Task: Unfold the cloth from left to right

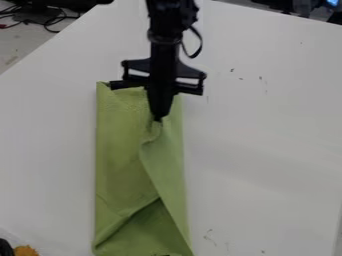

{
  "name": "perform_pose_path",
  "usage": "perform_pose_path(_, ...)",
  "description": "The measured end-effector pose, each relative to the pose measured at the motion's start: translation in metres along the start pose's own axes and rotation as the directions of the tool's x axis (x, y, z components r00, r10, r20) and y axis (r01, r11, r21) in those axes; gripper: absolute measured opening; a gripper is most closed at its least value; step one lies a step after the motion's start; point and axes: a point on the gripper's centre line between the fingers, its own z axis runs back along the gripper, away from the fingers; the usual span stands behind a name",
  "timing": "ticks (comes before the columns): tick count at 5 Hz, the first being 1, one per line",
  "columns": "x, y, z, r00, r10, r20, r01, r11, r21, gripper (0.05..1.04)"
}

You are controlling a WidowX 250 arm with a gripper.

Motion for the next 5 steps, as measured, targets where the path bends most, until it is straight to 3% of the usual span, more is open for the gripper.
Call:
perform_pose_path(2, 0.041, -0.068, -0.016, 0.997, -0.069, 0.024, 0.071, 0.992, -0.105, 0.058)
perform_pose_path(3, 0.058, -0.094, -0.035, 0.991, -0.129, 0.033, 0.133, 0.978, -0.16, 0.058)
perform_pose_path(4, 0.063, -0.109, -0.051, 0.987, -0.157, 0.017, 0.157, 0.964, -0.215, 0.058)
perform_pose_path(5, 0.068, -0.122, -0.054, 0.987, -0.157, 0.019, 0.156, 0.947, -0.28, 0.058)
